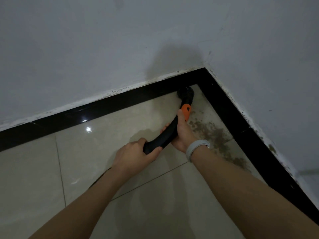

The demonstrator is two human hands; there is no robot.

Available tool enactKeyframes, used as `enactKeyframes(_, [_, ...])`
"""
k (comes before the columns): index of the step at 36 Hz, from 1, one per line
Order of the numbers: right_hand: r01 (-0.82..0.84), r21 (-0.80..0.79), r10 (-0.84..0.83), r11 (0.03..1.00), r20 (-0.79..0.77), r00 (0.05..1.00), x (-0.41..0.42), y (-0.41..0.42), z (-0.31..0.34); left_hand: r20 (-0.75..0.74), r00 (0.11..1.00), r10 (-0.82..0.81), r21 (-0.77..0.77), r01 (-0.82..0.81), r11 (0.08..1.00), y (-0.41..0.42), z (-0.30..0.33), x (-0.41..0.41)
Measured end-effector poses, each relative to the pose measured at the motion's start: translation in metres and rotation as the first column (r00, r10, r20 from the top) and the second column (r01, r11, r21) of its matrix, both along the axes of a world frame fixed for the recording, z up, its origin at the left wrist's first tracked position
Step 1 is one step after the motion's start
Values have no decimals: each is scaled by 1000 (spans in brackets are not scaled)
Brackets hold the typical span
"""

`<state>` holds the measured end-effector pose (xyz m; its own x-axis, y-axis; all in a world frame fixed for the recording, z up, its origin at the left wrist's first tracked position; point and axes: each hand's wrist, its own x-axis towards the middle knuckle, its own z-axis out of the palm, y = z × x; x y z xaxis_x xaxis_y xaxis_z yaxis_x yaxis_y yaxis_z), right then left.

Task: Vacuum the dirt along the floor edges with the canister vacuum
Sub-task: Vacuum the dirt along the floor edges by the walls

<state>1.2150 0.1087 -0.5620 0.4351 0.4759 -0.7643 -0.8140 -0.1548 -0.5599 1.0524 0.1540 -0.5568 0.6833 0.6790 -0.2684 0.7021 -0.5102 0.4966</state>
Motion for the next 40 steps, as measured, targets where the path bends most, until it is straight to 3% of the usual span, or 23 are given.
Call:
enactKeyframes(11, [-137,10,137,991,-60,989,-84,7,12,32,987,155,40,-156,987,-12,0,-89])
enactKeyframes(17, [-195,-40,194,980,-33,980,-94,12,22,51,978,203,-87,-198,976,-11,3,-102])
enactKeyframes(35, [-91,-185,119,978,147,982,3,21,38,145,963,227,-389,-155,908,-1,19,1])
enactKeyframes(40, [-86,-294,187,952,336,923,20,32,42,141,948,285,-567,-158,808,-5,18,31])
